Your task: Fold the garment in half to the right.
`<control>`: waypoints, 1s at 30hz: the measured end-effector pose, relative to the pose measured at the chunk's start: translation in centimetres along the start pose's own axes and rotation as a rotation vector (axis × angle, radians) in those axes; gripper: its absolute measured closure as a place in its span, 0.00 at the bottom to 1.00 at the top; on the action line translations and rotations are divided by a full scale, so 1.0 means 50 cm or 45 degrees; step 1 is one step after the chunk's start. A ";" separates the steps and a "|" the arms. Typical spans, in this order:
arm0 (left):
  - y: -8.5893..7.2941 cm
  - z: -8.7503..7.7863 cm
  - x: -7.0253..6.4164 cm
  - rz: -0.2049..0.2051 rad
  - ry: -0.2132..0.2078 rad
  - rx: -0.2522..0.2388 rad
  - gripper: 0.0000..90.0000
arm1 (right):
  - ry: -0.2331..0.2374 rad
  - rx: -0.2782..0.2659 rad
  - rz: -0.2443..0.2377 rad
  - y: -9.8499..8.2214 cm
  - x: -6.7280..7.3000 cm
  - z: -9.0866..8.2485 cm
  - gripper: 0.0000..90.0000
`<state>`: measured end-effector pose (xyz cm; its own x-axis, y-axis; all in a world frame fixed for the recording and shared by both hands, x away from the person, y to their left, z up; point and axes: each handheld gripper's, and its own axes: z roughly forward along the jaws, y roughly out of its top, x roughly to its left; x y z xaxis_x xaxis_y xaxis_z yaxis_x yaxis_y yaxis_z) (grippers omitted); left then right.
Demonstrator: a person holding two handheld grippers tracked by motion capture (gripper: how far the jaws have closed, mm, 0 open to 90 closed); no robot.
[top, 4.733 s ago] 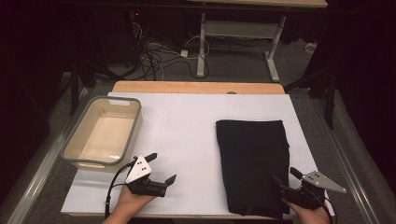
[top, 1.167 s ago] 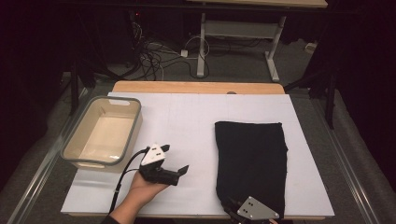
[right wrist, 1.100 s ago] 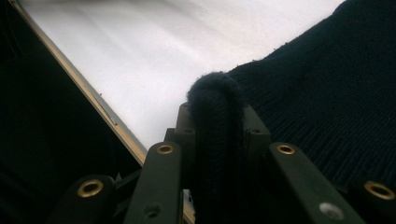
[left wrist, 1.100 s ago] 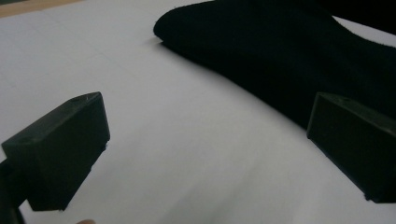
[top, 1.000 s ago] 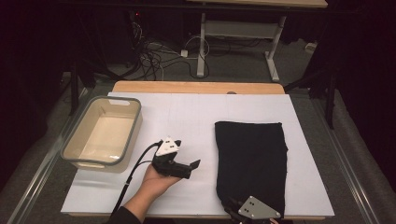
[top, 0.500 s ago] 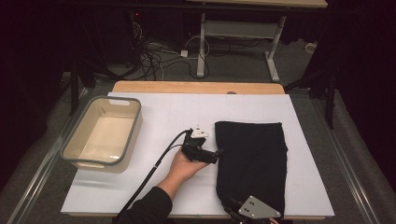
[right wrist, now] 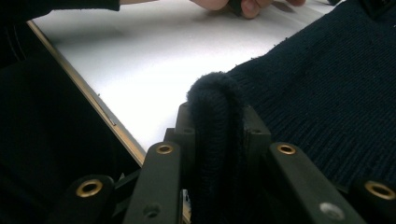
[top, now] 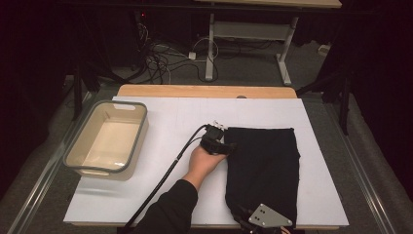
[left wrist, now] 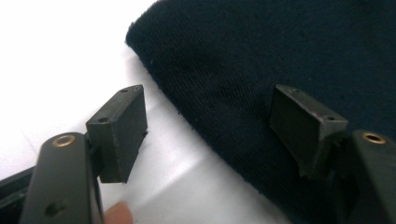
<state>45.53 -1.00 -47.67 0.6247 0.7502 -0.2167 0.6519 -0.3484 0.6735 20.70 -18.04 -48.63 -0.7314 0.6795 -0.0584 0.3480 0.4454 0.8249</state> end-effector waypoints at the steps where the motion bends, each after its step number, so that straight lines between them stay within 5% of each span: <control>1: 0.001 0.001 -0.002 -0.013 0.009 -0.004 0.34 | -0.001 0.001 0.001 0.000 0.000 0.000 0.83; 6: -0.003 0.005 -0.021 0.023 -0.006 -0.020 0.59 | -0.004 0.002 -0.001 0.001 0.001 0.001 0.83; 13: -0.006 0.002 -0.029 0.047 -0.025 -0.042 0.81 | -0.004 0.005 -0.007 0.001 0.002 0.002 0.83; 23: -0.013 -0.018 -0.024 0.055 0.035 -0.149 0.85 | -0.016 -0.017 -0.007 0.007 0.007 0.004 0.83; 30: -0.026 -0.052 0.022 0.020 0.081 -0.158 0.85 | 0.001 -0.042 -0.026 0.031 0.024 0.029 0.83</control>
<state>44.26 1.75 -46.94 0.6033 0.7808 -0.1627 0.5816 -0.2911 0.7596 21.23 -15.67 -48.23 -0.7388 0.6697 -0.0750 0.3131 0.4397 0.8418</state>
